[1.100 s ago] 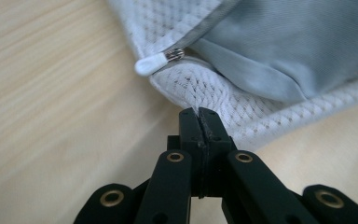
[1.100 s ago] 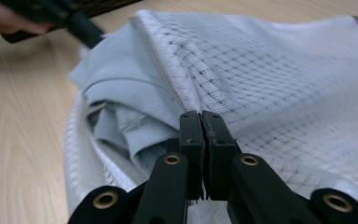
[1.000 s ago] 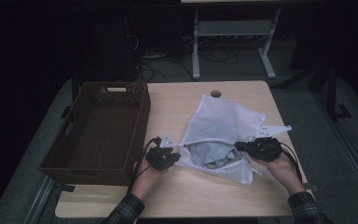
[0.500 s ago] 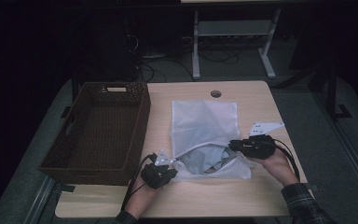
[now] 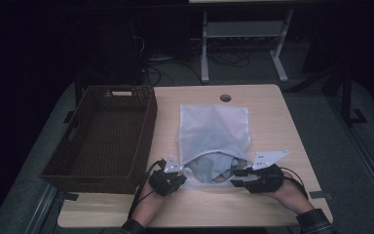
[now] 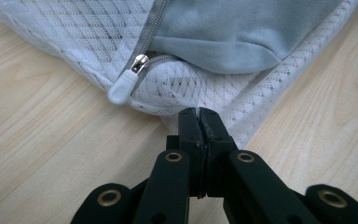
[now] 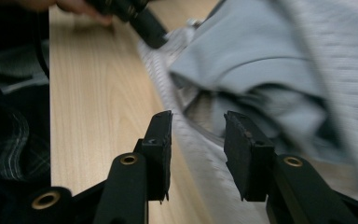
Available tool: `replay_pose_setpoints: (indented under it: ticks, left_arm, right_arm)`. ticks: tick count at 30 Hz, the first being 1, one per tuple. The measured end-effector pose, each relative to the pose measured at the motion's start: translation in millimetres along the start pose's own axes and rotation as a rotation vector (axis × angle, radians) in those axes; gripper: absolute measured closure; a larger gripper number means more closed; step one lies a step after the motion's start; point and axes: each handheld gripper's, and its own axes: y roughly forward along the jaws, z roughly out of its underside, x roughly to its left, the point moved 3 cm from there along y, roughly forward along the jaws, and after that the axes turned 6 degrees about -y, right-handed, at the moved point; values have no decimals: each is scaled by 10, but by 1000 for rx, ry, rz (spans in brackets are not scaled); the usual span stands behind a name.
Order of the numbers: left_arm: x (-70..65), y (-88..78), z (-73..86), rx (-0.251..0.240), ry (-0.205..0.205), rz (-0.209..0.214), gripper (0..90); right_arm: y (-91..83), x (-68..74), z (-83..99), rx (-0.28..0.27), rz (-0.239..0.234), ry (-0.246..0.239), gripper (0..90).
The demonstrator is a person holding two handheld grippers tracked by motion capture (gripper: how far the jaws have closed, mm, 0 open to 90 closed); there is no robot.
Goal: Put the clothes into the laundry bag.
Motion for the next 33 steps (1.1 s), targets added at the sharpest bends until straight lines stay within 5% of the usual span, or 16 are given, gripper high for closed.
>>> replay_pose_setpoints:
  ticks: [8,20,25,33]
  left_arm:
    - [-1,-40,-3,-12,-1,5,892]
    - [-2,-43,-8,-8,-5,9,892]
    - [2,-45,-9,-6,-4,11,888]
    - [-46,-207,-106,-34,51,-31,732]
  right_arm:
    - [326,199,-84,56,-19,-95,607]
    - [575,151,5,129,-39,-97,672]
    - [613,169,24,159,-20,-113,826]
    - [628,177,40,176,-4,-136,891]
